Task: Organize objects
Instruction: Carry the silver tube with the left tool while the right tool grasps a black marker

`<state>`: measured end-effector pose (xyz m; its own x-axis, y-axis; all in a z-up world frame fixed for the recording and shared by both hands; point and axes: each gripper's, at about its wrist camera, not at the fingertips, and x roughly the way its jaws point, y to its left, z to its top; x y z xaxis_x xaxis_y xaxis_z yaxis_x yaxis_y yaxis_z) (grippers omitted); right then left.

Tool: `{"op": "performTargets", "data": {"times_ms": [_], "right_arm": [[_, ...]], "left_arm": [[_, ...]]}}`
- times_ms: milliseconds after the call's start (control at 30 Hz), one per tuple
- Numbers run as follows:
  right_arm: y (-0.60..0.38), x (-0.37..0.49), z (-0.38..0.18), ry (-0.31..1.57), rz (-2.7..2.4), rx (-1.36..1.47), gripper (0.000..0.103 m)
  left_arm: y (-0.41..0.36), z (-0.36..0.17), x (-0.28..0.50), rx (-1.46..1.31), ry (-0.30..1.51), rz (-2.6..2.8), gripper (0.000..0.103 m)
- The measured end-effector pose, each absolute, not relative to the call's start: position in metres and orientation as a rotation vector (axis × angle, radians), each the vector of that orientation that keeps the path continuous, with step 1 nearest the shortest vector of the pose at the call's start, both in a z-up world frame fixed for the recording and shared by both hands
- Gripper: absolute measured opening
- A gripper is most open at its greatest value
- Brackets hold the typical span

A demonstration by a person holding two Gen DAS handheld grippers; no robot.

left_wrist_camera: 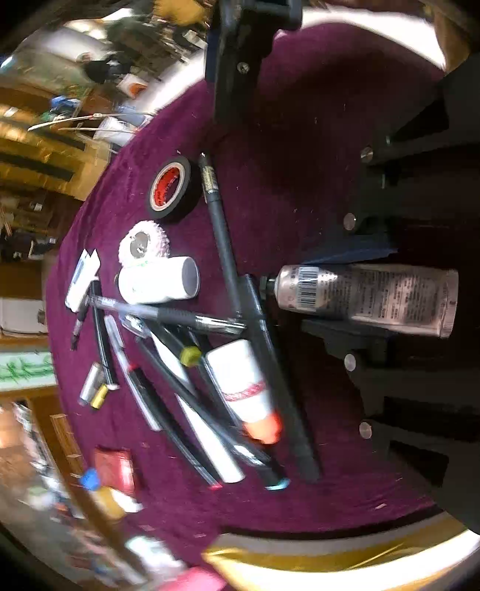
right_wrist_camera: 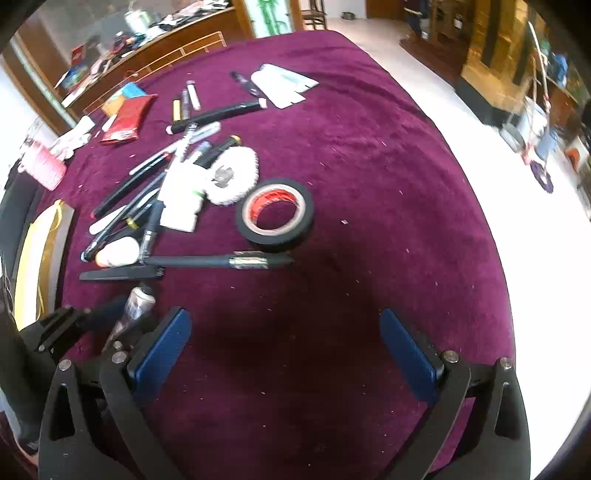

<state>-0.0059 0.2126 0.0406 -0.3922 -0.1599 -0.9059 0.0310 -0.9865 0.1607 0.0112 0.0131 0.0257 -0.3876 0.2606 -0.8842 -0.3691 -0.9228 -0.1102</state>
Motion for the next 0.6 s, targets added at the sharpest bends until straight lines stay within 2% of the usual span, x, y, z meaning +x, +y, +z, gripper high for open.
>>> {"op": "performTargets", "data": {"times_ms": [300,600], "right_arm": [[0.183,-0.03,0.056,-0.178,-2.433,1.59,0.103],[0.13,-0.069,0.057,-0.299,-2.251,1.58,0.099]], "left_arm": [[-0.076,0.074,0.052,-1.407,-0.231,2.443,0.024],[-0.131,0.099,0.082,-1.385,-0.359,2.545,0.024]]}}
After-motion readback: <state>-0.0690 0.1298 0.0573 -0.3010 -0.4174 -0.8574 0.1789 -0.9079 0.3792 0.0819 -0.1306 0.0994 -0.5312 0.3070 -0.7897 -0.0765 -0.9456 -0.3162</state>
